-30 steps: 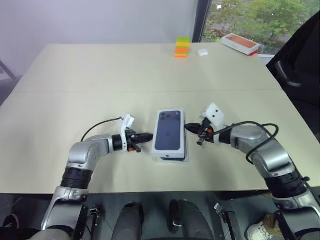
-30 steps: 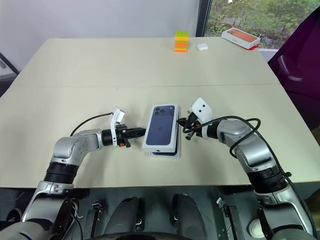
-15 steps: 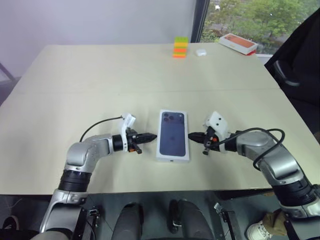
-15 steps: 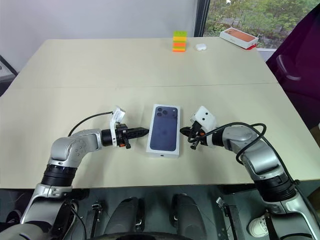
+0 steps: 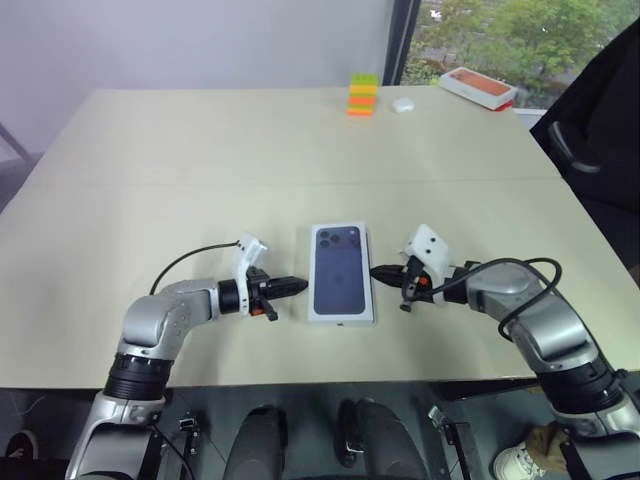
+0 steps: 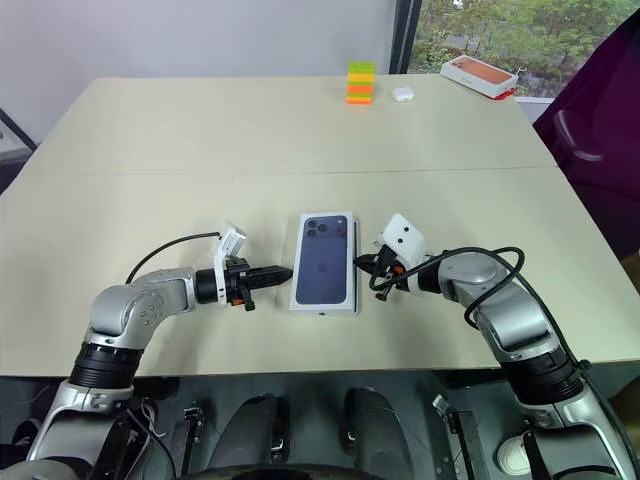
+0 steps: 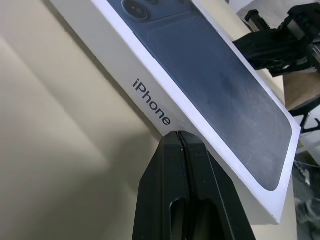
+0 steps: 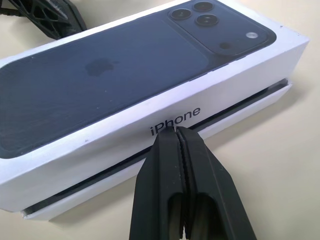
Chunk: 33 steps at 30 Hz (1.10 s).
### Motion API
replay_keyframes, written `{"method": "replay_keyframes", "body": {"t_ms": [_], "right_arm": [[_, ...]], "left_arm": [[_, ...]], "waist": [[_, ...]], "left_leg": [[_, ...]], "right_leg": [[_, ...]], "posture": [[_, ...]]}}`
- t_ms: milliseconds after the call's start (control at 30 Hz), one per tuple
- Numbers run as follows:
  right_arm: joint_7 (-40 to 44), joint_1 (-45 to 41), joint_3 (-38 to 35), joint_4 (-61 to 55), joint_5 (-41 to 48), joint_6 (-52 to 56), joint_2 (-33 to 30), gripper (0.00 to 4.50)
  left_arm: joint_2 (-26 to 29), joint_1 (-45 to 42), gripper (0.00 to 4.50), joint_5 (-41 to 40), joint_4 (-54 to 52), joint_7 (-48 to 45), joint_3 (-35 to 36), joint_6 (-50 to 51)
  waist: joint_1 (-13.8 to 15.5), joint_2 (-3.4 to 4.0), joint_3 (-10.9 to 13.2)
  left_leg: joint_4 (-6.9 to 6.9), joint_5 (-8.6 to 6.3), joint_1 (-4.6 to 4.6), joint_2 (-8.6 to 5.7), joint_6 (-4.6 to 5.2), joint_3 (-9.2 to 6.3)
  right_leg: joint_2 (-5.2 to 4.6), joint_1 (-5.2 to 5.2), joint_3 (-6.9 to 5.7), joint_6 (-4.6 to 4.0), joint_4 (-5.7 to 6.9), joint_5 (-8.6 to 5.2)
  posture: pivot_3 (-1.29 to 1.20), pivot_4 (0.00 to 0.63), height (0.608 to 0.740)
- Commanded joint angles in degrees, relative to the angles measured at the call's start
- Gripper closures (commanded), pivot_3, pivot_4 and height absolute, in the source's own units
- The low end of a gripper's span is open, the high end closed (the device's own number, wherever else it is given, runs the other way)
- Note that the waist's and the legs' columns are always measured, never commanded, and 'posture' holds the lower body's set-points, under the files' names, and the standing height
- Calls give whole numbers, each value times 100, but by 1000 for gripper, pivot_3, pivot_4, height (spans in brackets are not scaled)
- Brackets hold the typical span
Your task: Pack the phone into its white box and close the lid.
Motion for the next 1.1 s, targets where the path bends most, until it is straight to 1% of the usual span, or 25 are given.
{"method": "replay_keyframes", "body": {"t_ms": [33, 200, 367, 433, 567, 633, 867, 1000, 1100], "right_arm": [[0, -158, -153, -68, 65, -38, 81, 4452], [85, -60, -164, -6, 7, -104, -17, 4452], [96, -1, -122, 1, -117, -183, -85, 4452], [103, 33, -163, -71, -63, -131, -61, 4452], [102, 27, -144, -74, -70, -110, -41, 4452], [132, 60, -59, -30, -155, -172, -79, 4452], [203, 75, 89, 31, -393, -299, -122, 4452], [254, -107, -67, 194, -385, -319, -133, 4452], [311, -283, -214, 530, -459, -496, -219, 4452]], "left_arm": [[-117, -128, 4500, 32, -92, 9, -116, -218], [-264, -307, 4500, 88, 11, 44, -200, -263], [-262, -223, 4500, 86, -133, 2, -251, -265], [-270, -278, 4500, -4, -156, 43, -147, -179], [-156, -326, 4500, 3, -108, -17, -145, -116], [-106, -269, 4500, 88, -131, -68, -235, -213], [40, -29, 4500, 114, -262, -104, -215, -293], [191, -19, 4500, 55, -319, -164, -58, -355], [310, -160, 4500, 79, -117, -171, 115, -497]], "waist": [[1, 0, 0], [4, 0, 0], [3, 0, 0], [3, 0, 0], [2, 0, 0], [-3, 0, 0], [-23, 0, 0], [-10, 0, 0], [-9, 0, 0]], "left_leg": [[1, 0, 0, 0, 0, 0], [2, 0, 0, 0, 0, 0], [2, 0, 0, 0, 0, 0], [2, 0, 0, 0, 0, 0], [2, 0, 0, 0, 0, 0], [2, 0, 0, 0, 0, 0], [2, 0, 1, 0, 0, 0], [2, 1, 3, 1, -1, -1], [4, 2, 4, 1, -3, -1]], "right_leg": [[0, 1, 0, 0, 0, 0], [0, 1, 0, -1, 1, 1], [0, 1, 0, -1, 2, 1], [0, 1, 0, -1, 2, 1], [0, 1, 0, -1, 2, 1], [0, 1, 0, -1, 2, 1], [1, 1, 1, -1, 2, 1], [2, 1, 0, -2, 7, 1], [3, 1, 1, -7, 7, 4]], "posture": [[0, 150, 740], [0, 150, 740], [0, 150, 740], [0, 150, 740], [0, 150, 740], [0, 150, 740], [0, 150, 740], [0, 150, 740], [0, 150, 740]]}}
